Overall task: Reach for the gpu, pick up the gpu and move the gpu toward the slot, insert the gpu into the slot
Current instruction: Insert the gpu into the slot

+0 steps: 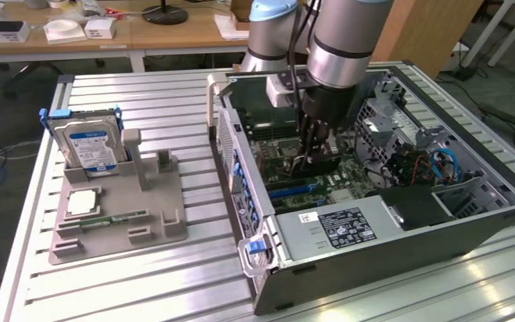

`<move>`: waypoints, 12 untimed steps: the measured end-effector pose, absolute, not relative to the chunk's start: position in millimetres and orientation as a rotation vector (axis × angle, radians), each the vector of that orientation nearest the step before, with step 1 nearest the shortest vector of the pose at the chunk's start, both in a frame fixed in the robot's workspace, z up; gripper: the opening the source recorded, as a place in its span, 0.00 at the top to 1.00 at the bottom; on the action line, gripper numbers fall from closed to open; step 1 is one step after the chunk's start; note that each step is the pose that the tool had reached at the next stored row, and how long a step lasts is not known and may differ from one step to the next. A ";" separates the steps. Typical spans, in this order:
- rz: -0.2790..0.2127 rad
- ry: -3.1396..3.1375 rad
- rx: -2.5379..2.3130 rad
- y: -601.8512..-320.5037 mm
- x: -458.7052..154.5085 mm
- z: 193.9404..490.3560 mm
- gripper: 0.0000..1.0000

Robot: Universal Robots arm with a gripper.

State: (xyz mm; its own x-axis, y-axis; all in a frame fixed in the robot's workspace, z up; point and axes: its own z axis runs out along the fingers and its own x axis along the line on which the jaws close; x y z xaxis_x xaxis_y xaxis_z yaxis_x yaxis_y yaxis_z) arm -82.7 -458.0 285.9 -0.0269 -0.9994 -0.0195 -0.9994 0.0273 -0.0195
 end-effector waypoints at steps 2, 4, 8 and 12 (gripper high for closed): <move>-0.001 2.232 -2.172 -458.1 -82.7 282.1 0.74; -0.001 2.232 -2.172 -458.3 -82.7 278.5 0.74; -0.001 2.231 -2.172 -459.0 -87.3 271.3 0.74; -0.001 2.231 -2.172 -459.0 -92.6 268.0 0.74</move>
